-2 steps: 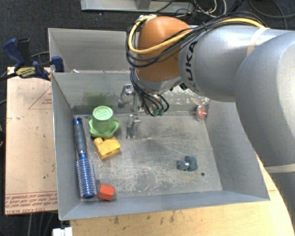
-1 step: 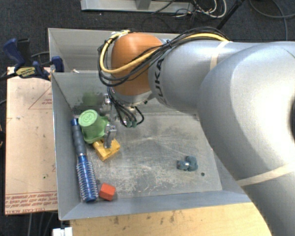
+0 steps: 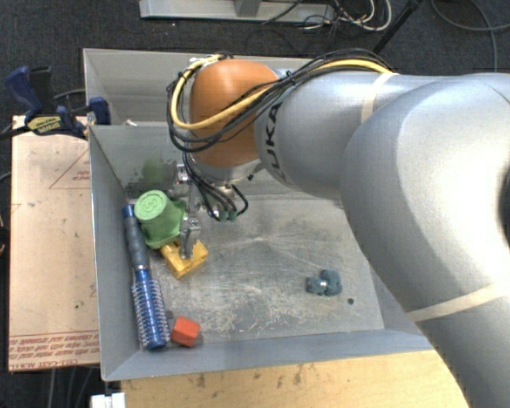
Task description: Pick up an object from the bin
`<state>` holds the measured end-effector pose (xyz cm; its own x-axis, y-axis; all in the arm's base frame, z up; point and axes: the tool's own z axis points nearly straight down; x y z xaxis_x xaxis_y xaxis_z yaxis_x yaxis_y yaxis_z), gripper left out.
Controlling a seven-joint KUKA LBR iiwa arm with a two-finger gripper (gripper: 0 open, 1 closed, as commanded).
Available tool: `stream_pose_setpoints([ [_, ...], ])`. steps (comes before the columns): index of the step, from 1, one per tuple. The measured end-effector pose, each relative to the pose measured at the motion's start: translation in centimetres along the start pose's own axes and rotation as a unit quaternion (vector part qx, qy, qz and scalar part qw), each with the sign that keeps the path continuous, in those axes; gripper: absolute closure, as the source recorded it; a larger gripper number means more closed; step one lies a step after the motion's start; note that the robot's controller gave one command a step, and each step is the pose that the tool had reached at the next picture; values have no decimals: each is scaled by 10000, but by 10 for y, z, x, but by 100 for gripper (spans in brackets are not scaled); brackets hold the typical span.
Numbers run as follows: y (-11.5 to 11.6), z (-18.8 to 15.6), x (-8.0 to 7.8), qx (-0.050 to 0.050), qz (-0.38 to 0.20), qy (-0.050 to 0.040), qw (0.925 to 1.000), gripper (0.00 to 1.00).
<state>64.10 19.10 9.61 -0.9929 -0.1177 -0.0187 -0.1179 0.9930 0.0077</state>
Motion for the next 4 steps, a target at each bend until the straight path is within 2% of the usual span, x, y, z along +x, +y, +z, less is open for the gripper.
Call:
stream_pose_setpoints([
  [1, -2, 1, 0, 17, 3, 5, 10000, 100],
  [2, -38, -109, 20, 26, -1334, 50, 9910, 100],
  [3, -37, -106, 22, 19, -1336, 80, 9910, 0],
  [4, 1, -38, 6, 17, -1430, 66, 9897, 0],
])
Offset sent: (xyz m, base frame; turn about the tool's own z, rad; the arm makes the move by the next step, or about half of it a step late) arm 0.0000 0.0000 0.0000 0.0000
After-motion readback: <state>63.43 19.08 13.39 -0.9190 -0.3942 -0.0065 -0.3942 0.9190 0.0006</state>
